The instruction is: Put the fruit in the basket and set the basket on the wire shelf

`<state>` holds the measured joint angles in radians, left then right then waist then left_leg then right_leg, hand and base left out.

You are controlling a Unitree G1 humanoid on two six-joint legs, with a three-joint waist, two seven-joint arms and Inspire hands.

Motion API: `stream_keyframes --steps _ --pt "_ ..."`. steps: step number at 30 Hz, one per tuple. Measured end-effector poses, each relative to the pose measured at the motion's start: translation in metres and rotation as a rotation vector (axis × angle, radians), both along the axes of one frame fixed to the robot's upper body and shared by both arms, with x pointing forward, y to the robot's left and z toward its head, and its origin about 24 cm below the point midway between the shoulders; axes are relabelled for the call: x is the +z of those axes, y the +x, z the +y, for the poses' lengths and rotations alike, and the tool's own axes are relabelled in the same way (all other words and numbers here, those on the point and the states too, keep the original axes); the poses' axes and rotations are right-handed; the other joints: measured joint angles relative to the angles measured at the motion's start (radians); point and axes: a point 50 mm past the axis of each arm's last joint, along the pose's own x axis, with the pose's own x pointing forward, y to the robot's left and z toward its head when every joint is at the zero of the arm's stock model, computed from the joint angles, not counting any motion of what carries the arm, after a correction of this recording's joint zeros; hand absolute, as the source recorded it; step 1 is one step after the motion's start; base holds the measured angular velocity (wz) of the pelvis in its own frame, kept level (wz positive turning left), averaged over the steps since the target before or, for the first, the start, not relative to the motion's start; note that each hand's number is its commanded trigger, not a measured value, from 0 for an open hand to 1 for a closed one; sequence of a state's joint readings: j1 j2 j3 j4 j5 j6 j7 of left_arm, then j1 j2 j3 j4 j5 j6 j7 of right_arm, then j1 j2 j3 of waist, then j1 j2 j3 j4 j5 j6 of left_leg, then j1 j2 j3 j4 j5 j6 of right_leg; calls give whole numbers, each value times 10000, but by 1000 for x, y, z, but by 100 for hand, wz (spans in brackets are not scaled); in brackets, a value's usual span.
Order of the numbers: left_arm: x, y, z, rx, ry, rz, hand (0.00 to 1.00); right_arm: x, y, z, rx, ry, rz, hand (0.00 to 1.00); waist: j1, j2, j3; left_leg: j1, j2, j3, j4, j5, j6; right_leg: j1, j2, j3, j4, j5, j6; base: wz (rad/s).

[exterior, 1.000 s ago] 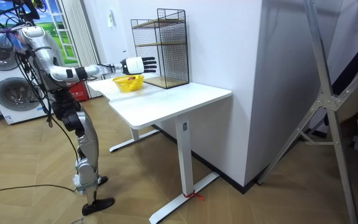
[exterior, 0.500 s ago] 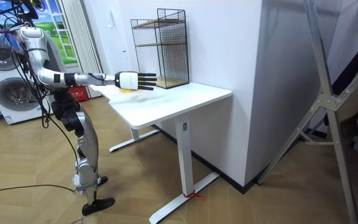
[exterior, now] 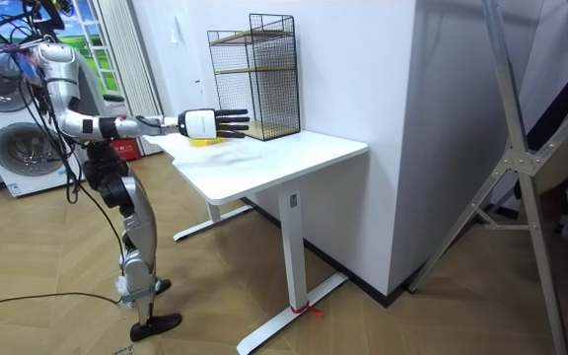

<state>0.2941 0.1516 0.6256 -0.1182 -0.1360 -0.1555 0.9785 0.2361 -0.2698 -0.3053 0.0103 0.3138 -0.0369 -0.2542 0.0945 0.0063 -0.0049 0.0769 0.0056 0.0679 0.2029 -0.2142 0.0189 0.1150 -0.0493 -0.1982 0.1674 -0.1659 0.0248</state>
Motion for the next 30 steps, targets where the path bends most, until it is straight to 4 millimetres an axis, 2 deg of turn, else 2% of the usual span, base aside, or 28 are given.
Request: stream_keyframes --steps 3,6,11,17,19,21,22,24,28,30 --pt "12 4 -5 -433 356 -438 0 -1 0 4 355 217 -169 0 -37 67 1 -90 1 -16 -42 -2 -1 -31 2 -42 0 -8 13 0" --pt "21 14 -14 -1347 604 -780 0 -4 1 12 642 516 -234 0 -81 33 -5 -165 0 -42 40 9 -8 -89 0 -91 3 -9 15 1" --pt "20 39 -33 -3689 449 -718 0 -9 2 21 1210 1189 -424 0 -192 25 5 -113 -16 -191 41 7 -4 36 -11 -244 -3 -9 15 10" --pt "10 69 -66 -6822 -417 -772 0 -14 11 46 2778 2317 -735 0 -373 86 83 -144 -10 -104 -5 7 -4 -8 0 -27 8 -10 15 -6" --pt "8 83 -82 -8223 -980 -1165 0 -16 14 57 3264 2655 -779 0 -388 57 140 -171 -6 -23 -46 11 -5 -84 4 33 6 -11 18 -10" --pt "6 91 -90 -9134 -1247 -1283 0 -17 16 63 3543 2893 -894 0 -433 50 147 -220 -10 14 -10 15 -2 -140 0 14 -7 -11 17 -7" --pt "3 95 -95 -9729 -1723 -1551 0 -18 16 65 3666 3095 -964 0 -578 37 150 -218 -16 60 -9 18 3 -168 -11 16 -2 -11 17 0" --pt "-4 98 -101 -10471 -2474 -1869 0 -19 18 71 3920 3659 -1168 0 -592 27 156 -201 -16 127 -21 21 9 -197 -14 38 -3 -11 17 -6" --pt "-31 106 -118 -11953 -4066 -1690 0 -21 21 82 4283 4459 -1368 0 -656 1 165 -240 -8 152 -11 21 9 -272 -11 63 4 -11 17 -3" --pt "-36 107 -123 -12363 -4271 -1490 0 -22 21 84 4386 4550 -1388 0 -660 -19 177 -325 -7 154 6 21 9 -350 -12 73 2 -10 17 0"
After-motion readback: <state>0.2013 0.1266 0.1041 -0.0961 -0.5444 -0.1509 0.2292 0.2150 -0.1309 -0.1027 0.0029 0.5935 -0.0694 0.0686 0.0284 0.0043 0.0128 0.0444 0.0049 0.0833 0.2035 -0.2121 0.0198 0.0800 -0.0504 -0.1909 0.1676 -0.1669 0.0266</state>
